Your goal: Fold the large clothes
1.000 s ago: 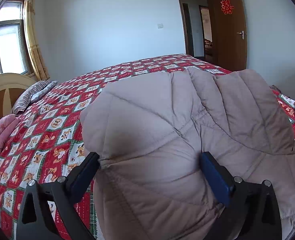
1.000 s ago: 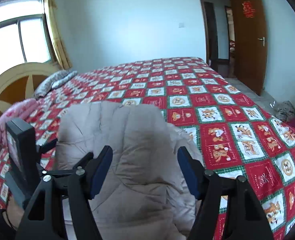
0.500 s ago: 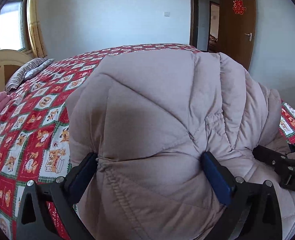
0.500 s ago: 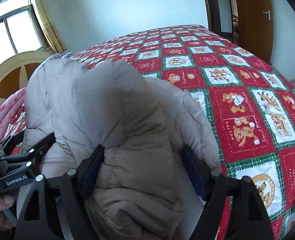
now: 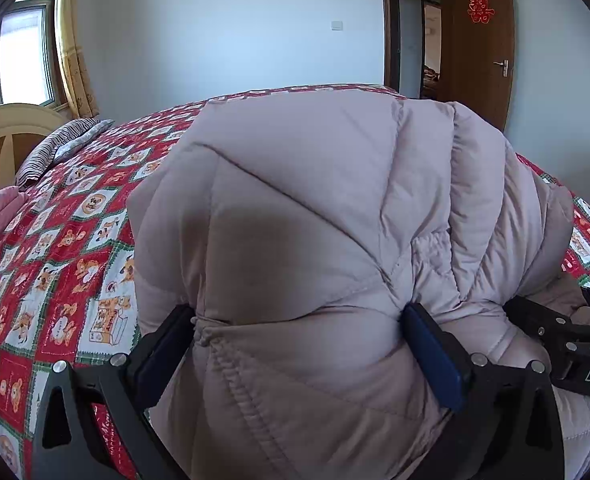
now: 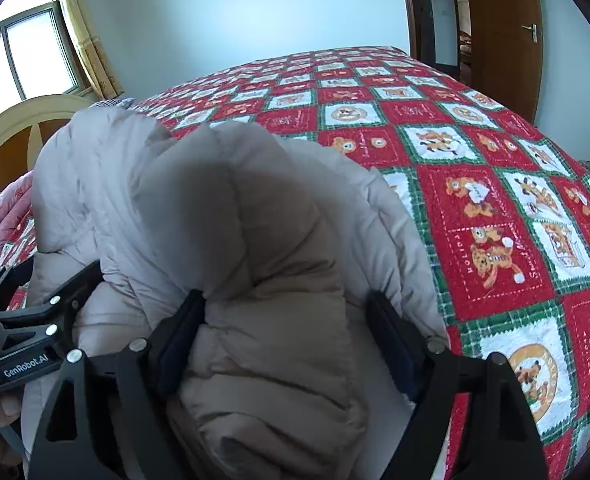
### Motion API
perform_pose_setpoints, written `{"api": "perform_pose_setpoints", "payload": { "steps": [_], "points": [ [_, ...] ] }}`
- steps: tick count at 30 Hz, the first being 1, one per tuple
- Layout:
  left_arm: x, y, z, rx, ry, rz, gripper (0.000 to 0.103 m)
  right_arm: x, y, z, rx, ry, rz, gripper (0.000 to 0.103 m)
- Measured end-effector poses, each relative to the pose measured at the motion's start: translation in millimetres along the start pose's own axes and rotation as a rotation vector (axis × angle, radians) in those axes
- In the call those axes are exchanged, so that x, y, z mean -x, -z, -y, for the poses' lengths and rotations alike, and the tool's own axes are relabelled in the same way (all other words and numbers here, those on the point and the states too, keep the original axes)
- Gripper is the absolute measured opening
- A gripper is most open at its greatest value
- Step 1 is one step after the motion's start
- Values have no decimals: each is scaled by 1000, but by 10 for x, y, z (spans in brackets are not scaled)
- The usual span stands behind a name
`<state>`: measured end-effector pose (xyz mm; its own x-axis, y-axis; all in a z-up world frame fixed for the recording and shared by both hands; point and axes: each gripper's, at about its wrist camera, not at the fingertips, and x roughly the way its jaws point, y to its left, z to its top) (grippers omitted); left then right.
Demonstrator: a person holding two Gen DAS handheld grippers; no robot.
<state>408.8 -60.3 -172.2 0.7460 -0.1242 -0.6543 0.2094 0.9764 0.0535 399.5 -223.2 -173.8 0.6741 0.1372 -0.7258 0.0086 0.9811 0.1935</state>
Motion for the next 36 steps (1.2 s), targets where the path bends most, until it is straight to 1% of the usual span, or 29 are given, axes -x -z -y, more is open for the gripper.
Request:
{"api": "perform_pose_setpoints", "payload": {
  "steps": [3, 6, 8, 9, 10, 11, 12, 13, 14, 15, 16, 19, 20, 21, 23, 24, 25, 26, 27, 28, 29, 30, 31, 33, 36],
  "points": [
    [-12, -14, 17, 1, -1, -4, 102, -30, 4, 28, -15, -16, -5, 84],
    [-21, -19, 11, 0, -3, -13, 102, -54, -3, 7, -12, -9, -18, 85],
    [40, -42, -26, -17, 23, -36, 102, -41, -23, 0, -1, -17, -38, 85],
    [125, -42, -90, -14, 51, -41, 102, -6, -52, 23, -2, -47, -59, 85],
    [247, -15, -194, 11, 79, -27, 102, 60, -81, 83, -23, -98, -69, 85],
    [381, 21, -299, 38, 103, -5, 102, 155, -94, 170, -53, -150, -61, 86],
    [542, 80, -437, 61, 119, 29, 102, 237, -96, 257, -84, -178, -43, 88],
    [652, 137, -550, 76, 121, 48, 102, 316, -85, 363, -116, -194, -25, 92],
    [722, 190, -652, 91, 137, 55, 102, 364, -70, 458, -140, -184, -14, 94],
    [763, 248, -762, 120, 174, 51, 102, 375, -58, 516, -153, -172, -11, 99],
    [748, 286, -830, 148, 211, 30, 102, 349, -50, 551, -159, -178, -20, 100],
    [571, 352, -870, 201, 319, -55, 102, 217, -9, 601, -191, -248, -52, 100],
    [511, 369, -839, 215, 362, -71, 102, 173, 6, 587, -198, -286, -63, 100],
    [428, 383, -808, 233, 424, -90, 102, 141, 26, 583, -199, -324, -78, 99],
    [321, 391, -770, 267, 459, -93, 102, 46, 81, 557, -195, -364, -109, 94],
    [291, 382, -745, 272, 474, -86, 102, 15, 94, 562, -200, -387, -125, 86],
    [302, 362, -715, 257, 468, -76, 102, -2, 103, 573, -214, -429, -139, 69],
    [340, 336, -672, 228, 448, -66, 98, 0, 109, 571, -227, -477, -149, 61],
    [414, 301, -603, 183, 431, -51, 83, 28, 114, 545, -218, -491, -149, 48],
    [510, 265, -552, 141, 409, -28, 68, 73, 112, 502, -199, -483, -145, 41],
    [620, 233, -502, 97, 377, -2, 63, 123, 108, 443, -184, -470, -141, 38],
    [721, 203, -480, 64, 351, 16, 55, 164, 105, 386, -184, -475, -135, 35],
    [816, 181, -497, 52, 335, 33, 48, 185, 108, 336, -195, -495, -133, 33],
    [1040, 148, -603, 36, 296, 65, 44, 190, 119, 205, -209, -540, -128, 32],
    [1410, 116, -843, -4, 201, 102, 42, 215, 86, -145, -203, -617, -113, 30]
  ]
}}
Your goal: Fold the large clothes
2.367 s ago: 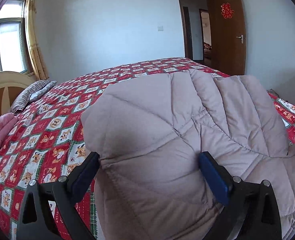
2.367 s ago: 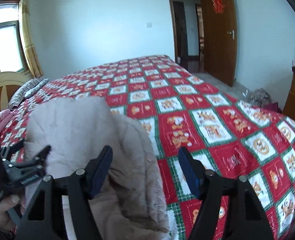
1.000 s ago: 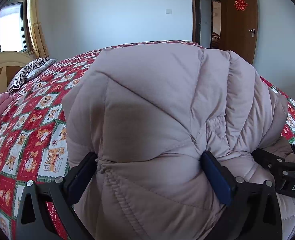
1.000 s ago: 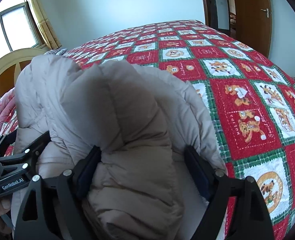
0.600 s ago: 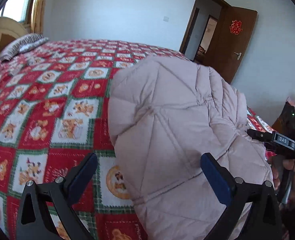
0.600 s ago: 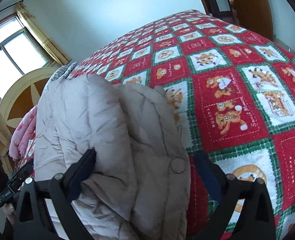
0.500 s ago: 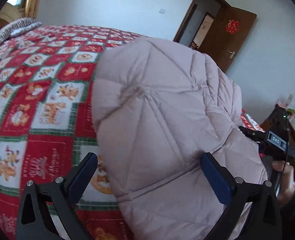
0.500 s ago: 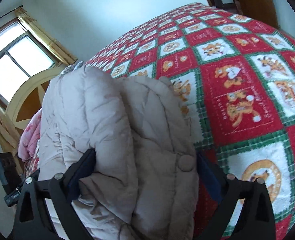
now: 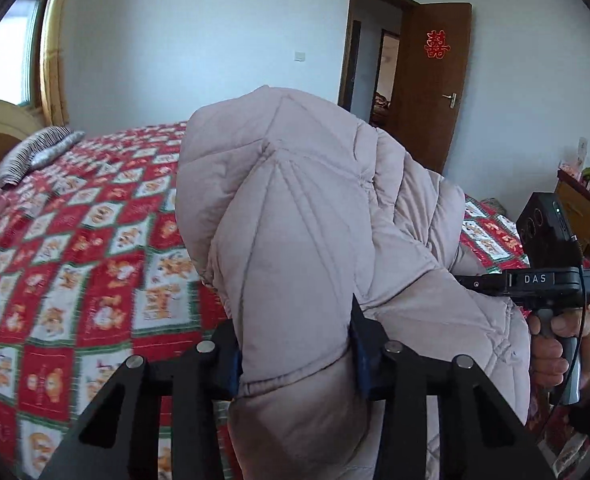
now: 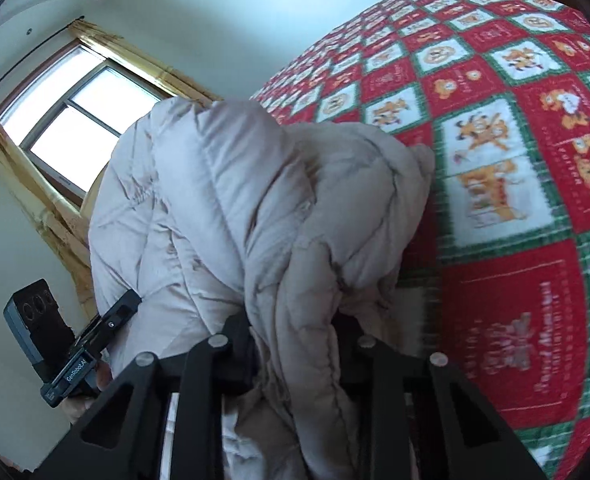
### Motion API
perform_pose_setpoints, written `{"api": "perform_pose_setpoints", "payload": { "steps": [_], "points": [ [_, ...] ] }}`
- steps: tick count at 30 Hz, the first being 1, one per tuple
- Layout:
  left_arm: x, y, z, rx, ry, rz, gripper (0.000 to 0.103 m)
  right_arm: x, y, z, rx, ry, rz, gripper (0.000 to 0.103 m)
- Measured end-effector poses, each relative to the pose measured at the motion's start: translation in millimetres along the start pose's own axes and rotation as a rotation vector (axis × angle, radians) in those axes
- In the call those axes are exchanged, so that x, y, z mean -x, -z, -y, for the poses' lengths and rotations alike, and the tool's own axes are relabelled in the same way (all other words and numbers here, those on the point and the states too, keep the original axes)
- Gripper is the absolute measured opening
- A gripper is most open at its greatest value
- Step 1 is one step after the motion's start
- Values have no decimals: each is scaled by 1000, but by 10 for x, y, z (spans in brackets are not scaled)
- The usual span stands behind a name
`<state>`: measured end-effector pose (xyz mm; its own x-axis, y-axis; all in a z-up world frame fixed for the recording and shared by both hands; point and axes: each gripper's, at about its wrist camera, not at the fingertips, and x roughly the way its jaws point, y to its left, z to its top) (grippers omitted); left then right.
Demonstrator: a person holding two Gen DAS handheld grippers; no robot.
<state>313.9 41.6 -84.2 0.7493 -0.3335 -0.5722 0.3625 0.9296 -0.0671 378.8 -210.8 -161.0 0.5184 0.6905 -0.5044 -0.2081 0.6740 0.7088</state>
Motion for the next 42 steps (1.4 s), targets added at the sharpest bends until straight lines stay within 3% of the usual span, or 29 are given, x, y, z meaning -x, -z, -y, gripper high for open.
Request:
{"api": "perform_pose_setpoints", "payload": {
  "steps": [6, 12, 14, 17, 19, 22, 26, 34, 42],
  "points": [
    [761, 81, -626, -12, -170, 37, 42, -642, -25, -847, 99, -114, -64, 29],
    [1102, 444, -1439, 45, -303, -10, 42, -1442, 101, -1472, 185, -155, -142, 29],
    [1042, 611, -1597, 41, -347, -50, 49, -1659, 171, -1564, 207, -116, -160, 30],
    [848, 853, -1793, 69, -396, -109, 70, -1848, 241, -1506, 230, -31, -189, 35],
    [773, 964, -1903, 94, -409, -83, 82, -1879, 268, -1393, 220, -14, -194, 39],
    [636, 1010, -1890, 70, -450, -49, 90, -1883, 280, -1270, 218, 0, -202, 41],
    [556, 997, -1892, 82, -457, -50, 92, -1930, 284, -1262, 241, 36, -217, 42],
    [678, 915, -1637, -15, -538, -59, 93, -1764, 264, -1293, 255, 82, -176, 69],
    [780, 891, -1607, 1, -547, -70, 93, -1593, 272, -1291, 257, 119, -151, 77]
  ]
}}
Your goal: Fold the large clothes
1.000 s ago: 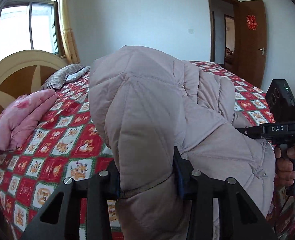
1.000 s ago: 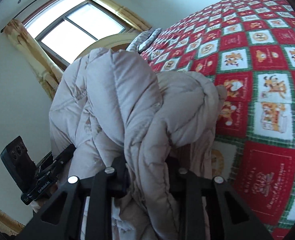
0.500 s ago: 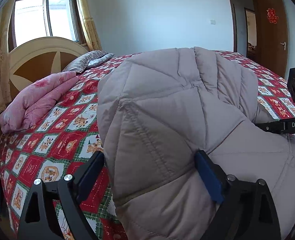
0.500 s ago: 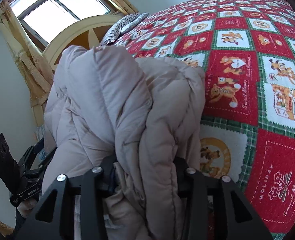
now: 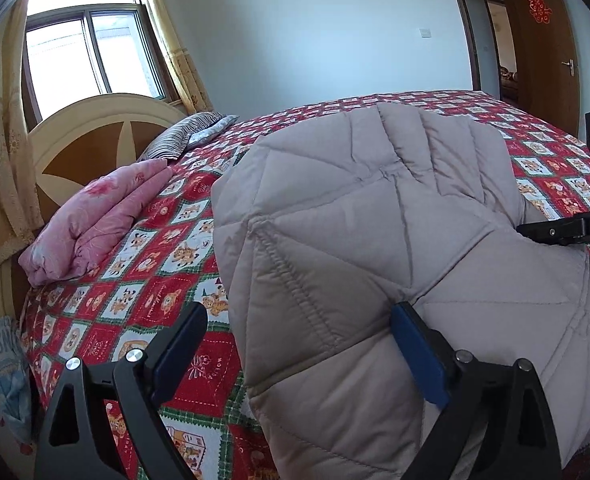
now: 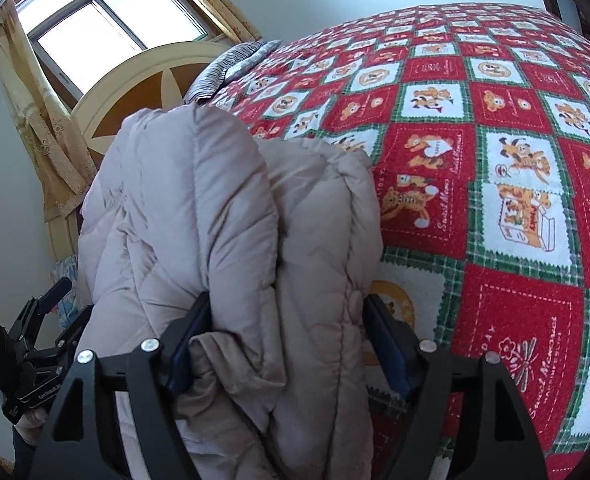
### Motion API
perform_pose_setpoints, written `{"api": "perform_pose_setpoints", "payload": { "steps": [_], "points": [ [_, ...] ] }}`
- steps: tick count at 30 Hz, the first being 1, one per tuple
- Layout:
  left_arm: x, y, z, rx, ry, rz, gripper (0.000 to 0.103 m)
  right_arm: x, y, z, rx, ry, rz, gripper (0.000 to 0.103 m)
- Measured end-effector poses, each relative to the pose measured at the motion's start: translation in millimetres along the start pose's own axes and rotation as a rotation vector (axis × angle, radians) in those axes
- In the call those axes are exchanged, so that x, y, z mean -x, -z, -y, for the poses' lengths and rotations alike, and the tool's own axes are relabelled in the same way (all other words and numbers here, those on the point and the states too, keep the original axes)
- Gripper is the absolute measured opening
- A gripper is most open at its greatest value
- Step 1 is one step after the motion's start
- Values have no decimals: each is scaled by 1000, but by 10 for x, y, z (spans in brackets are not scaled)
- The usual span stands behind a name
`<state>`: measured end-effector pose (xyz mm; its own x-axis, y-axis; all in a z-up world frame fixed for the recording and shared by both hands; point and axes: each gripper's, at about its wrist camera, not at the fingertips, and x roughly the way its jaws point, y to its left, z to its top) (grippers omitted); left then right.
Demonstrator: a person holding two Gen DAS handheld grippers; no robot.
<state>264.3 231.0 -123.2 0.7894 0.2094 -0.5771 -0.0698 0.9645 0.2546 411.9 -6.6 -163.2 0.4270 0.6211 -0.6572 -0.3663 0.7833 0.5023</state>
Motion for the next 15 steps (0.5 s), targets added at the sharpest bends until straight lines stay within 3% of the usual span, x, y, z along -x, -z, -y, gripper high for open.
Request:
{"api": "perform_pose_setpoints", "payload": {
  "steps": [9, 15],
  "points": [
    [575, -92, -3, 16, -12, 101, 93, 619, 23, -251, 59, 78, 137, 79],
    [989, -85, -31, 61, 20, 164, 93, 959, 160, -414, 69, 76, 209, 83]
  ]
}}
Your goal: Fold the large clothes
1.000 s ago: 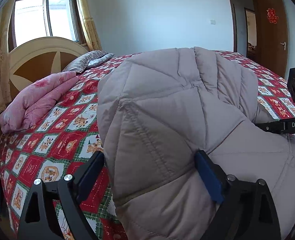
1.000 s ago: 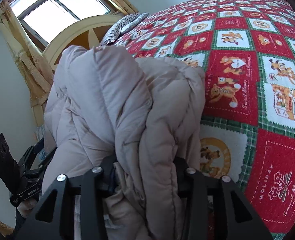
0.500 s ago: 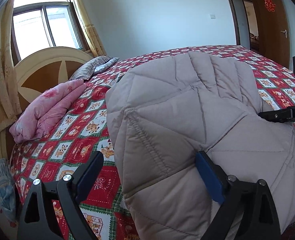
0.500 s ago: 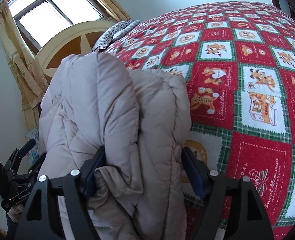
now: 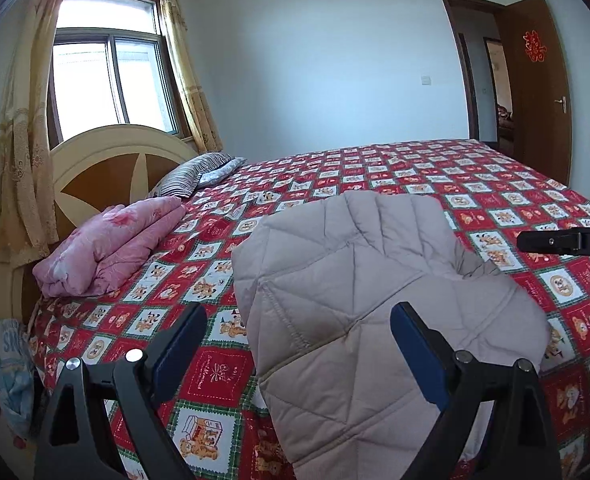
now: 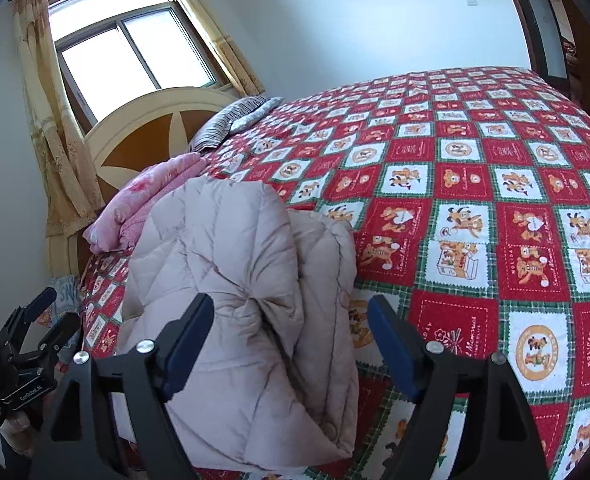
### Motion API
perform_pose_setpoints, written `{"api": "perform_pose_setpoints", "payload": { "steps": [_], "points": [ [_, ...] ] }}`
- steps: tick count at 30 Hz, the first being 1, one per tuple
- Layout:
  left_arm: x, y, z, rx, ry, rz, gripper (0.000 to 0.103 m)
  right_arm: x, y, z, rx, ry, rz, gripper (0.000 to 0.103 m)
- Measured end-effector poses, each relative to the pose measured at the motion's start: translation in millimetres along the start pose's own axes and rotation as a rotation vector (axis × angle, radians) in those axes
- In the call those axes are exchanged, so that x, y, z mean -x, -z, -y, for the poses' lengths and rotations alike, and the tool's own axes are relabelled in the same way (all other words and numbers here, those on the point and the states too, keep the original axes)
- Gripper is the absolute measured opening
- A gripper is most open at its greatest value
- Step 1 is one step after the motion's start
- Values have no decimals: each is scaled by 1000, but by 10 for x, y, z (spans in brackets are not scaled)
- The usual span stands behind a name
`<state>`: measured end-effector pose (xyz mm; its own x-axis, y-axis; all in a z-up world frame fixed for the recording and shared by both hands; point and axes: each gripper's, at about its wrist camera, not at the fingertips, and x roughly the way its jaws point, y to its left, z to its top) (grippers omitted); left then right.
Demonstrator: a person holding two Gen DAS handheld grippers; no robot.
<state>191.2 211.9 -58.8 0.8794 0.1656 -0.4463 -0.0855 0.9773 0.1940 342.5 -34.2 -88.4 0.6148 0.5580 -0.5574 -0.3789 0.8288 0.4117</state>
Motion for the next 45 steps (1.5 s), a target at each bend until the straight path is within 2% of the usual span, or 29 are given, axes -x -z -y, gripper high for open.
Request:
{"api": "perform_pose_setpoints", "payload": {
  "steps": [8, 16, 45],
  "points": [
    [377, -22, 8, 29, 16, 57, 93, 277, 120, -235, 45, -14, 46, 87],
    [525, -25, 39, 37, 28, 83, 93, 400, 197, -383, 84, -16, 60, 88],
    [513, -11, 31, 51, 44, 83, 94, 520, 255, -383, 85, -9, 70, 88]
  ]
}}
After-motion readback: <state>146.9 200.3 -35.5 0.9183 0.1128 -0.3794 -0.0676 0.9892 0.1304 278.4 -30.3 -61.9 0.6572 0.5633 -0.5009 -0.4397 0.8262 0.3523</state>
